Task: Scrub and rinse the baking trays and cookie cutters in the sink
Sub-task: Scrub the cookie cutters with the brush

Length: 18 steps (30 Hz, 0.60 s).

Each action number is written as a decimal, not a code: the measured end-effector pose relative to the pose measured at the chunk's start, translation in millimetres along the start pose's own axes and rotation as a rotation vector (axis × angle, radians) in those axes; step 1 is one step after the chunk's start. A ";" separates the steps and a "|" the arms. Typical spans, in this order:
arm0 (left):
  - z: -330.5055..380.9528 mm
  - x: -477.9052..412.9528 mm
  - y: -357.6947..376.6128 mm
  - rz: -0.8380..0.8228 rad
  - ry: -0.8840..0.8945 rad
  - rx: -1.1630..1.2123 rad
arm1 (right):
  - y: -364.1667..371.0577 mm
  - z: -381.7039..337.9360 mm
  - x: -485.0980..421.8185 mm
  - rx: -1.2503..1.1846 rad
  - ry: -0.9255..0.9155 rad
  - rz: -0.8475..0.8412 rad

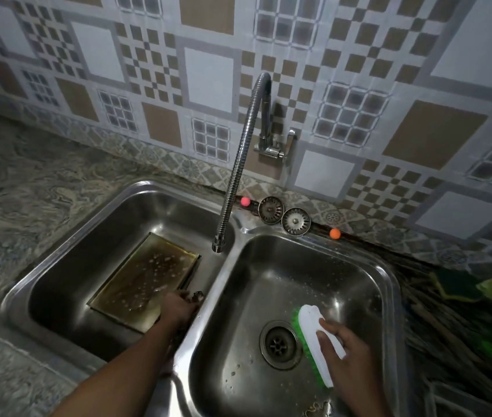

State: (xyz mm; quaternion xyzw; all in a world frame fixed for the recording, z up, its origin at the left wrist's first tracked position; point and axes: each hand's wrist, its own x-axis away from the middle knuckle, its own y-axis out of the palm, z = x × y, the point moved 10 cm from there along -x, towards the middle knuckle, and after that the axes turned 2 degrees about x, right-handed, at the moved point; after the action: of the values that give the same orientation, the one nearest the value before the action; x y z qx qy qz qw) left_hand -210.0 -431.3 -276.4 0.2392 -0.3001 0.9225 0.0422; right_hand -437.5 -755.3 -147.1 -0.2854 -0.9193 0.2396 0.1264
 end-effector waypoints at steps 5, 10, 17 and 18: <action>2.4 -0.6 5.6 -0.028 0.031 -0.043 | -3.8 7.7 -1.3 0.010 0.026 0.003; 22.4 17.5 -20.6 0.134 0.070 -0.079 | -27.3 -4.9 1.4 -0.044 0.007 0.074; 107.8 117.2 2.9 0.243 0.547 -0.339 | -112.4 -1.2 16.2 -0.118 0.014 0.319; 113.4 132.0 23.2 0.193 0.607 -0.334 | -128.4 1.5 23.6 -0.109 0.016 0.352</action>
State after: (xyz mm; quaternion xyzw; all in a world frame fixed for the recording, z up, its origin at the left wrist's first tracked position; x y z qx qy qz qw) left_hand -284.3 -523.9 -147.2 -0.0853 -0.4416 0.8895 0.0806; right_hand -516.6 -834.7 -80.3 -0.4501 -0.8659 0.2053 0.0741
